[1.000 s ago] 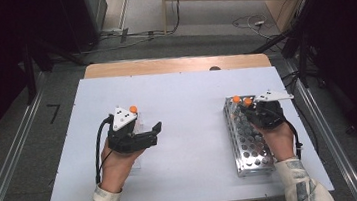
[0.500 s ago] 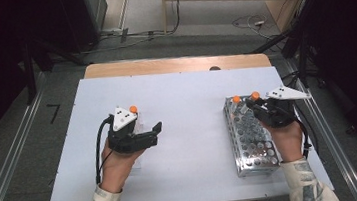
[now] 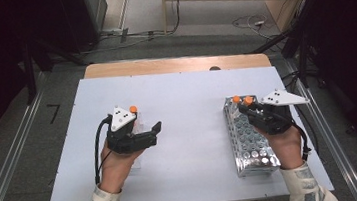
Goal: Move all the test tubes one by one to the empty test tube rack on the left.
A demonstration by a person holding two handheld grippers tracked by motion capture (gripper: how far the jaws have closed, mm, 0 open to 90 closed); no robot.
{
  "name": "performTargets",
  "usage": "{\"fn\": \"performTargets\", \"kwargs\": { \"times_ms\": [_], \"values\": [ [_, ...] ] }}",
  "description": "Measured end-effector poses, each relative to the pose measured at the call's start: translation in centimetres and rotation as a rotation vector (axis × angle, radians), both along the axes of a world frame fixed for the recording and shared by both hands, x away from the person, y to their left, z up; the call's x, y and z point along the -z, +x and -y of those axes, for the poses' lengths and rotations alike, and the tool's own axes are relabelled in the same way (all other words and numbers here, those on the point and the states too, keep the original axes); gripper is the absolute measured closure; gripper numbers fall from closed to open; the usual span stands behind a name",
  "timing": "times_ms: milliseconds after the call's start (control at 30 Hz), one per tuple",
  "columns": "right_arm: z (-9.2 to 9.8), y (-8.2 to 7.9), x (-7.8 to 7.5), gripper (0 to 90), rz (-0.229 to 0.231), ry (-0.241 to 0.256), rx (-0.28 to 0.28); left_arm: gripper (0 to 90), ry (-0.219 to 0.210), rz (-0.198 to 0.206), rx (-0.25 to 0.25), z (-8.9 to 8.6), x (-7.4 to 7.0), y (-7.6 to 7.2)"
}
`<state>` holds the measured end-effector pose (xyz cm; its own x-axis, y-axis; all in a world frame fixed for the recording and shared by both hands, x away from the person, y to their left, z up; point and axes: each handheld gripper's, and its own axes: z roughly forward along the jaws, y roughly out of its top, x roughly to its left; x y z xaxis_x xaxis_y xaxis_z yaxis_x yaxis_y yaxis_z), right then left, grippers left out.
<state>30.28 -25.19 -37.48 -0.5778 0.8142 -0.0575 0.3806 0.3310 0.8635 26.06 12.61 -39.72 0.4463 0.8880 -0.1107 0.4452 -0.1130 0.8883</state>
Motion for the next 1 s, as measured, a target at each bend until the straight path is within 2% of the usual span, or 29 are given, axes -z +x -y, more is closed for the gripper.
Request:
{"fn": "performTargets", "kwargs": {
  "times_ms": [533,1000],
  "values": [
    [-4.5,-1.0,2.1,70.7,-0.042,0.005,-0.153,17.8,0.003,0.000,0.014,0.3,0.0,-0.1],
    [-7.3,-1.8,3.4,70.7,-0.068,-0.004,-0.232,17.8,0.009,0.000,0.030,1.0,0.2,-0.2]
  ]
}}
